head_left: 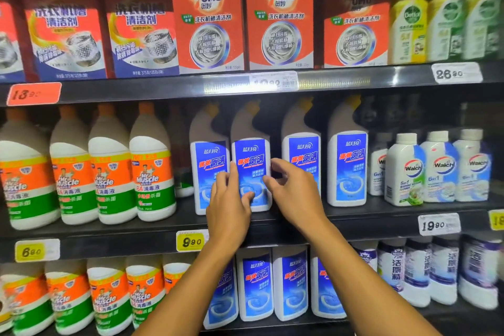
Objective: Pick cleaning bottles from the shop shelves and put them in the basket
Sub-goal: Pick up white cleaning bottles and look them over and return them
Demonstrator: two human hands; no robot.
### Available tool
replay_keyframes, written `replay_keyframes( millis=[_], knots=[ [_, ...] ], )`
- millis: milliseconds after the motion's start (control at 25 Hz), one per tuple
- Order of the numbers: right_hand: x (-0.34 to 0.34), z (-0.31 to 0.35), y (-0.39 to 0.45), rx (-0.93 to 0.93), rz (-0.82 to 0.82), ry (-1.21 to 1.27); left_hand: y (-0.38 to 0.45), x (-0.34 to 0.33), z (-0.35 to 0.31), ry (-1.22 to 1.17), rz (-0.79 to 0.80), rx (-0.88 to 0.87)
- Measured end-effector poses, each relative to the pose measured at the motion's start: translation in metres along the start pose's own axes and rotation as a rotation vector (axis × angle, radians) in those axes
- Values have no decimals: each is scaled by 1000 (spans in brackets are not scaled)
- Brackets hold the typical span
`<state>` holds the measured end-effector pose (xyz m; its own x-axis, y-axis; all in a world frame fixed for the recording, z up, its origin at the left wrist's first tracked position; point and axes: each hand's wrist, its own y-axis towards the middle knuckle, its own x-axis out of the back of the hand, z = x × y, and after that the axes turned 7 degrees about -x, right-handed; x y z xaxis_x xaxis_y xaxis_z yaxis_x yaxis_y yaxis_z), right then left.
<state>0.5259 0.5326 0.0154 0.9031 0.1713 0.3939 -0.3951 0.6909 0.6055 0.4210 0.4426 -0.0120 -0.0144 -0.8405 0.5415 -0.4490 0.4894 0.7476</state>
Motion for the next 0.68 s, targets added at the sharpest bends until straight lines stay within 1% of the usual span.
replay_keyframes(
  millis=[40,120,200,240,280,360,440,520,560,680],
  knots=[
    [5,1,1,8,-49,25,-1,2,0,-5,-4,-2],
    [20,1,5,33,-231,103,-4,4,-2,-63,-32,-16],
    [37,-2,10,97,-410,175,-9,4,-11,-215,-58,-45],
    [44,-4,14,127,-445,179,-10,3,-17,-304,-53,-47],
    [49,-6,17,133,-438,165,-11,1,-24,-386,-28,-31],
    [52,-12,20,65,-333,117,-9,-1,-37,-496,61,37],
    [46,-19,19,-25,-224,85,-9,-4,-45,-444,176,73],
    [40,-29,15,-68,-169,74,-11,-7,-49,-336,260,76],
    [37,-33,14,-90,-150,80,-11,-8,-50,-323,286,81],
    [33,-44,24,-215,-61,216,-9,-13,-51,-426,332,132]
  ],
)
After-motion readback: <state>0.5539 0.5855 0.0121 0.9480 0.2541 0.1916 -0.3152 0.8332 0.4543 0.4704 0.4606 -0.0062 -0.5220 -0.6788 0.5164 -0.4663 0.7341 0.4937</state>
